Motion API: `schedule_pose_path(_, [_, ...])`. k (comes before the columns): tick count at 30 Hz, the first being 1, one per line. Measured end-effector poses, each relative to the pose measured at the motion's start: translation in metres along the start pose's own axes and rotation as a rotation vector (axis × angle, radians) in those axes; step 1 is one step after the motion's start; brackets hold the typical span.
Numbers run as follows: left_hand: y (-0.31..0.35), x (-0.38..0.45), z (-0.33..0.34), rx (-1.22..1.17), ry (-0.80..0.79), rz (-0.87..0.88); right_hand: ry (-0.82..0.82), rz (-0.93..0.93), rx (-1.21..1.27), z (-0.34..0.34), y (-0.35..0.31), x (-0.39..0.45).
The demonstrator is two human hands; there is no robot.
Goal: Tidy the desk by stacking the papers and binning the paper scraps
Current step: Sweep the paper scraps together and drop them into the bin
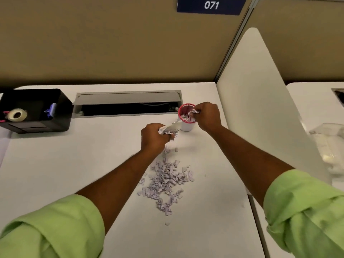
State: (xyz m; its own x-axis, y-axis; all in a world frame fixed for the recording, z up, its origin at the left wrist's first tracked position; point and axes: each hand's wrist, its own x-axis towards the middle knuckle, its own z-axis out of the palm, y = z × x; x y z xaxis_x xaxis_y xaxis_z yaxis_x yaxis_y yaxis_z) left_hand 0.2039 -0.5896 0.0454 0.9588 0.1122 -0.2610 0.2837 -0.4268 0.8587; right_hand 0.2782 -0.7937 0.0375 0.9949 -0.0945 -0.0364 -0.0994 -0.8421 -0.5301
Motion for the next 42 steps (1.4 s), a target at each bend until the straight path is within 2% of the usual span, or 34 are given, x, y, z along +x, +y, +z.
schedule_pose_path(4, [0.008,0.013,0.005,-0.005,0.029,-0.027,-0.169,-0.06,-0.083,0.005,-0.007,0.013])
schedule_pose_path(7, [0.014,0.021,0.009,0.008,0.043,-0.031,-0.202,-0.053,-0.037,0.003,-0.012,0.017])
schedule_pose_path(10, [0.024,0.032,0.015,0.028,0.05,-0.026,-0.145,-0.006,0.037,-0.003,-0.012,0.016])
schedule_pose_path(15, [0.051,0.054,0.03,0.12,0.033,0.038,0.039,0.215,0.377,-0.01,-0.002,0.014])
schedule_pose_path(19, [0.064,0.073,0.046,0.276,0.009,0.055,0.098,0.324,0.582,-0.012,0.005,0.005])
schedule_pose_path(22, [0.069,0.083,0.055,0.407,-0.045,0.077,0.113,0.347,0.645,-0.013,0.011,-0.005])
schedule_pose_path(27, [0.084,0.093,0.064,0.471,-0.125,0.045,0.104,0.329,0.634,-0.003,0.018,-0.014])
schedule_pose_path(31, [0.092,0.1,0.07,0.405,-0.138,-0.022,0.12,0.324,0.598,-0.002,0.015,-0.014])
schedule_pose_path(38, [0.089,0.107,0.072,0.075,-0.232,-0.199,0.166,0.326,0.542,-0.003,0.009,-0.009])
schedule_pose_path(42, [0.085,0.101,0.065,-0.046,-0.287,-0.202,0.167,0.31,0.554,-0.003,0.005,-0.009])
